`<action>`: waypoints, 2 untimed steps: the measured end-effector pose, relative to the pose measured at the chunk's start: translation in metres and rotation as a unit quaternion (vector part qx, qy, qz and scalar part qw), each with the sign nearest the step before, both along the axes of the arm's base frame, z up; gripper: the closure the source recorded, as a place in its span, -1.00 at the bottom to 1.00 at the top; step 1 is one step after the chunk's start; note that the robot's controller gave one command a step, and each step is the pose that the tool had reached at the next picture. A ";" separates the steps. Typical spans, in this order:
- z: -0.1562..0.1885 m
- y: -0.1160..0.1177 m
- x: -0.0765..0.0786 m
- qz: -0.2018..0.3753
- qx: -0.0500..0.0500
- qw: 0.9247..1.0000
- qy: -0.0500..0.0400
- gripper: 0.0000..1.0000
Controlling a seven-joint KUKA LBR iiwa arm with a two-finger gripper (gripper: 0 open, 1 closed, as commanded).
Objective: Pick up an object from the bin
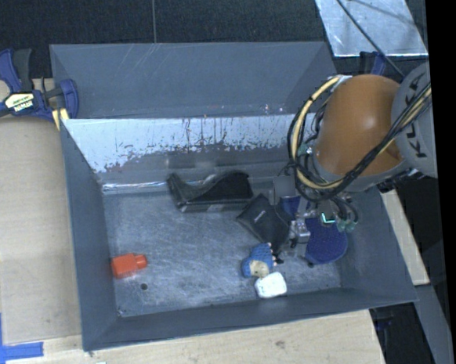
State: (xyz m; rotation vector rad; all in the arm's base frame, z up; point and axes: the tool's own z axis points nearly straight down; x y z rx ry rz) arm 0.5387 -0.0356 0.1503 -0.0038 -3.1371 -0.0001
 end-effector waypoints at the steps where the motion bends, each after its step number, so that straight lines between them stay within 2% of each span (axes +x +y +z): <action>1: -0.083 -0.012 0.087 -0.069 0.000 0.998 0.001 -1.00; 2: -0.079 -0.012 0.088 -0.069 0.000 0.998 -0.004 1.00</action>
Offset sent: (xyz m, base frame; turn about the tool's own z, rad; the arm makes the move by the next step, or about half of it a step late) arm 0.0871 -0.0111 -0.0803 0.1391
